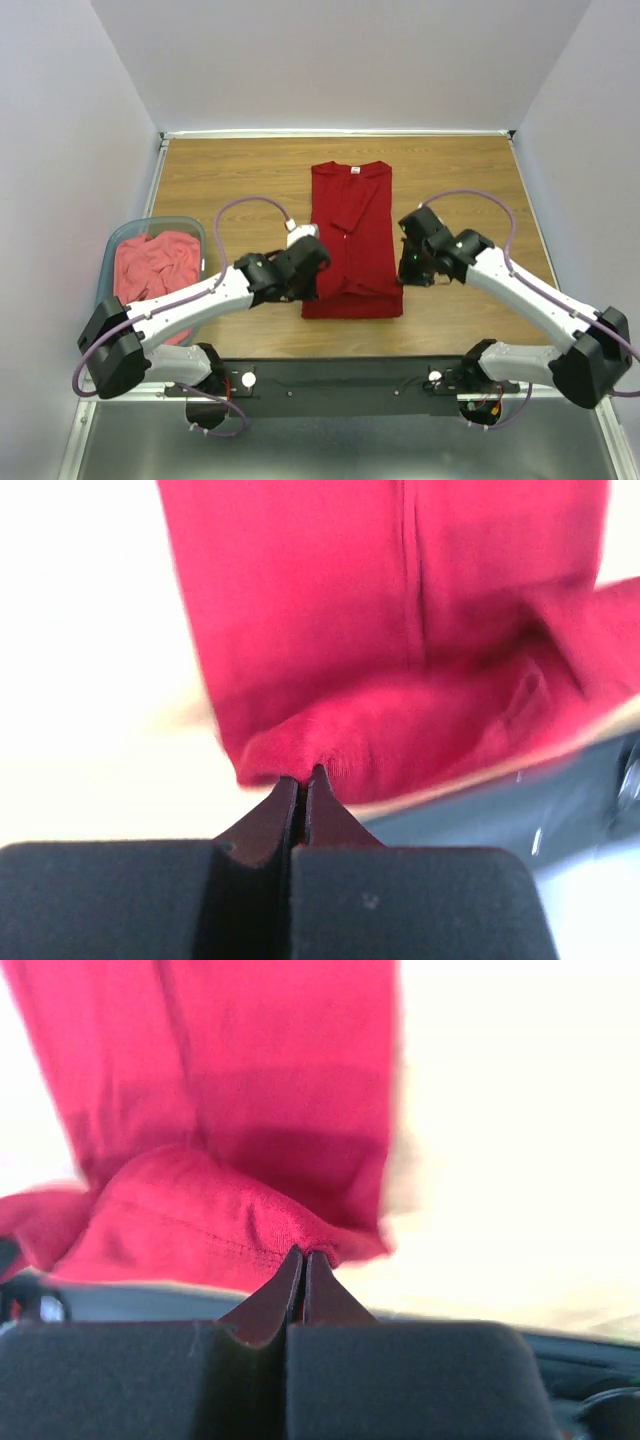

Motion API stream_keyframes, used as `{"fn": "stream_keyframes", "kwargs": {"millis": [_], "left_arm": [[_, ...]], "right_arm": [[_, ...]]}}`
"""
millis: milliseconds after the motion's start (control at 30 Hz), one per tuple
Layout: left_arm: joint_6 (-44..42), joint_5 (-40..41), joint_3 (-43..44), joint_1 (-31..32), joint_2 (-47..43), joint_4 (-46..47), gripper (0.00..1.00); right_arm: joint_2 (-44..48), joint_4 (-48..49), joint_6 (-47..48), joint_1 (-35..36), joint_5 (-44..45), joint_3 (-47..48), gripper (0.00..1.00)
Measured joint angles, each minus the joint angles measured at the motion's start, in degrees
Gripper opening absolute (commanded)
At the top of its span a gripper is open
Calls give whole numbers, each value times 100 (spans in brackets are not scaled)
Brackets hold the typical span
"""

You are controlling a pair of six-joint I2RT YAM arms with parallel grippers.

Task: Fold and stack the t-shirts
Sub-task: Fold the tshirt

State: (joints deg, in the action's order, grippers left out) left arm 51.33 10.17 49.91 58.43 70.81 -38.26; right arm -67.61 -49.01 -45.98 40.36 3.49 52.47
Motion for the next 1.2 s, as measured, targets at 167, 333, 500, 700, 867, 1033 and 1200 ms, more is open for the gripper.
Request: {"fn": "stream_keyframes", "kwargs": {"millis": [167,333,500,700,867,1033,1200], "left_arm": [[-894,267,433,-894,330,752,0],[-1464,474,603,-1464,1043,1412,0],[-1786,595,702,-1646,1506,1862,0],[-2090,680,1126,-1945,2076,2179,0],[-2284,723,1453,-2103,2485,2332,0],[-2404,728,1668,-2208,2962,2511,4],[-2492,739,1718,-2247,3362,2621,62]], "right_arm": [[-682,210,772,-782,354,660,0],[-1320,662,1259,-1152,389,916,0],[-1803,994,1519,-1458,341,979,0],[-2181,1217,1755,-1569,323,1362,0],[-2544,1394,1899,-1672,321,1665,0],[-3005,1589,1978,-1766,315,1810,4],[-3405,1727,2059,-1797,319,1845,34]]}}
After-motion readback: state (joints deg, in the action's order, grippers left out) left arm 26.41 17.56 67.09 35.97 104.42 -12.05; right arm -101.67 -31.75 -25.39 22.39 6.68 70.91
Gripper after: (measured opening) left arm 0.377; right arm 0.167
